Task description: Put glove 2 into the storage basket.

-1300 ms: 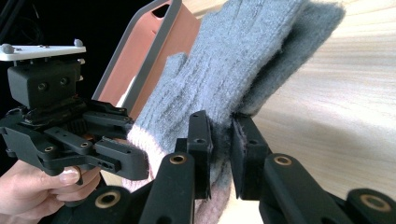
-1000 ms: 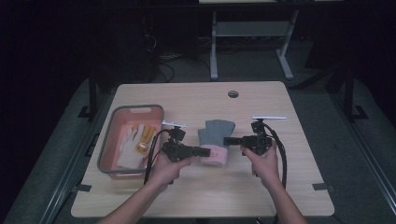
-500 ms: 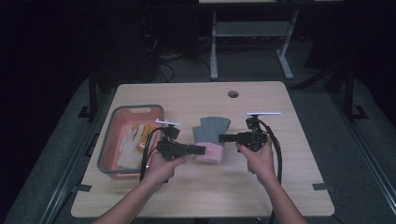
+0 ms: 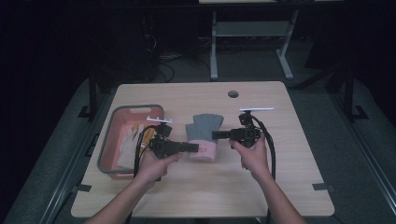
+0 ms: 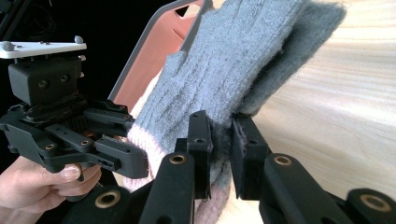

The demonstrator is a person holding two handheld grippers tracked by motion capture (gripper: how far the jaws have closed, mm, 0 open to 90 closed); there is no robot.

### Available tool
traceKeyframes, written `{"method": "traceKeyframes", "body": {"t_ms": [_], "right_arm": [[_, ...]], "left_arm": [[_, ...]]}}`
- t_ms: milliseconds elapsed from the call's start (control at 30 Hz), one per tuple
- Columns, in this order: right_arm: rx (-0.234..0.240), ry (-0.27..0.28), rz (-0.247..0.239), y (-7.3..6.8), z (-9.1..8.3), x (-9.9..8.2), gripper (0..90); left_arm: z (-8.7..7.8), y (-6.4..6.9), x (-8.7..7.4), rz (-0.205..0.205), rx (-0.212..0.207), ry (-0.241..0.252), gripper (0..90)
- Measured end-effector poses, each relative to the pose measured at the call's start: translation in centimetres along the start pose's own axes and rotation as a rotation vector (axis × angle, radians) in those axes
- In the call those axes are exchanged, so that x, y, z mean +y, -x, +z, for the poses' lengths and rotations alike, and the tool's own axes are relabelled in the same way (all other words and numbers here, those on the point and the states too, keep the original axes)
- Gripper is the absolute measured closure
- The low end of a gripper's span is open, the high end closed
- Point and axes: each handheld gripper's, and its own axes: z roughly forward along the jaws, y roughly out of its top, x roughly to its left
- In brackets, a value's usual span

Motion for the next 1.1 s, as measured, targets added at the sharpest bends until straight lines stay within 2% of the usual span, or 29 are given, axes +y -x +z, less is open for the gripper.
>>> {"method": "traceKeyframes", "body": {"t_ms": [633, 767, 800, 1100], "right_arm": [[0.032, -0.022, -0.033, -2.1, 2.0, 1.7, 79.1], [0.039, -0.023, -0.037, -2.4, 2.5, 1.8, 79.1], [0.046, -0.023, -0.036, -2.4, 2.6, 1.8, 79.1], [0.062, -0.037, -0.054, -3.5, 3.8, 2.8, 79.1]], "left_arm": [[-2.8, -1.0, 0.2, -0.010, 0.012, 0.028, 65.4], [-3.5, -1.3, 0.2, 0.001, 0.020, 0.034, 65.4], [-3.6, -1.2, 0.2, -0.011, 0.023, 0.036, 65.4], [-5.2, -1.8, 0.4, -0.015, 0.030, 0.053, 65.6]]}}
